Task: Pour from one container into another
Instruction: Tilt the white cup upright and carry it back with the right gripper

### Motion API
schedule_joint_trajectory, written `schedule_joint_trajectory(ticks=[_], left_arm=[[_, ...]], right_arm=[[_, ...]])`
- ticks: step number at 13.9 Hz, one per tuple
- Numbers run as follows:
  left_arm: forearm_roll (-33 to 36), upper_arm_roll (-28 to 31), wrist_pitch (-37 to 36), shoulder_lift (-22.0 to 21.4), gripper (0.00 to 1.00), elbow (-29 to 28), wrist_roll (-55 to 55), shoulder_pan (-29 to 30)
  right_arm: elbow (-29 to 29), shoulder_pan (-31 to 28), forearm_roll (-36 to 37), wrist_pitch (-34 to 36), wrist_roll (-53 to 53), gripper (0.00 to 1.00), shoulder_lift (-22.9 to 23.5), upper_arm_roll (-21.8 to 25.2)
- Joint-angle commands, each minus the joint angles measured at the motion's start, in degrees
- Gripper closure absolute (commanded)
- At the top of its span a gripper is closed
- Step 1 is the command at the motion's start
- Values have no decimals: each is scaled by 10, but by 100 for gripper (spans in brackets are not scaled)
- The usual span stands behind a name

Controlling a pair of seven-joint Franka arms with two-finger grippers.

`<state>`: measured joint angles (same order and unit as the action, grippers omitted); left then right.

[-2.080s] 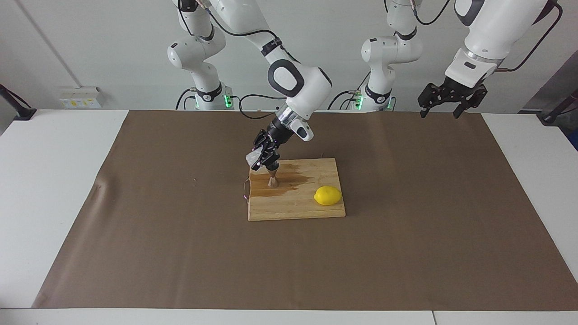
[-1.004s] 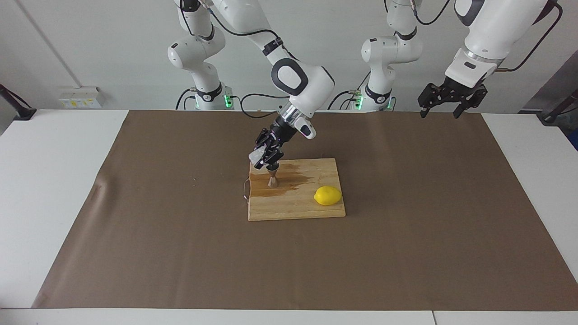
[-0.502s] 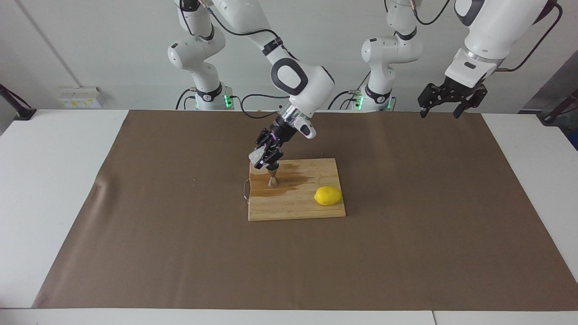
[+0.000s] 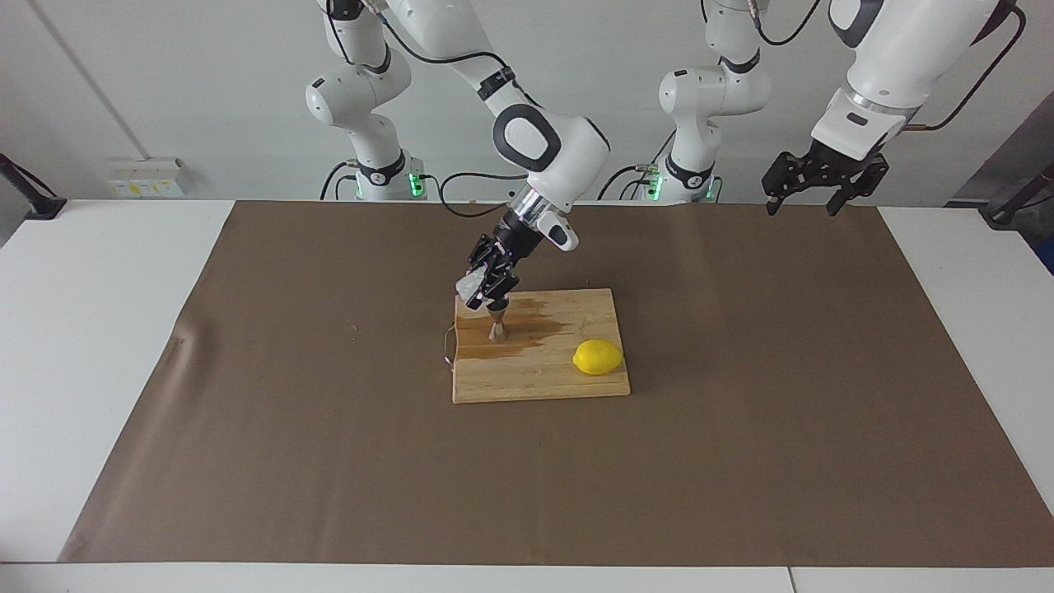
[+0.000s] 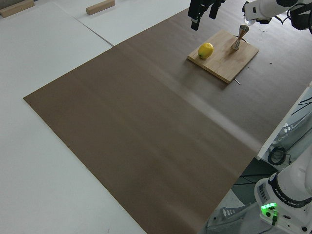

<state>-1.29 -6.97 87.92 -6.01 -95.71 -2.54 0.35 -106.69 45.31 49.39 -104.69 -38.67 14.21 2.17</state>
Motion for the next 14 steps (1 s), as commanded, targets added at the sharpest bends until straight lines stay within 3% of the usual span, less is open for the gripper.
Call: schedule_joint_trajectory(ticks=[1, 5, 14], left_arm=[[0, 0, -1, -15, 0, -13, -3, 1], [0, 0, -1, -15, 0, -13, -3, 1], [0, 1, -1, -15, 0, -13, -2, 1]], right_arm=[[-14, -17, -16, -16, 7, 100, -17, -4], [-11, -33, -56, -22, 7, 100, -33, -4], [-12, -141, -184, -45, -85, 100, -70, -4]])
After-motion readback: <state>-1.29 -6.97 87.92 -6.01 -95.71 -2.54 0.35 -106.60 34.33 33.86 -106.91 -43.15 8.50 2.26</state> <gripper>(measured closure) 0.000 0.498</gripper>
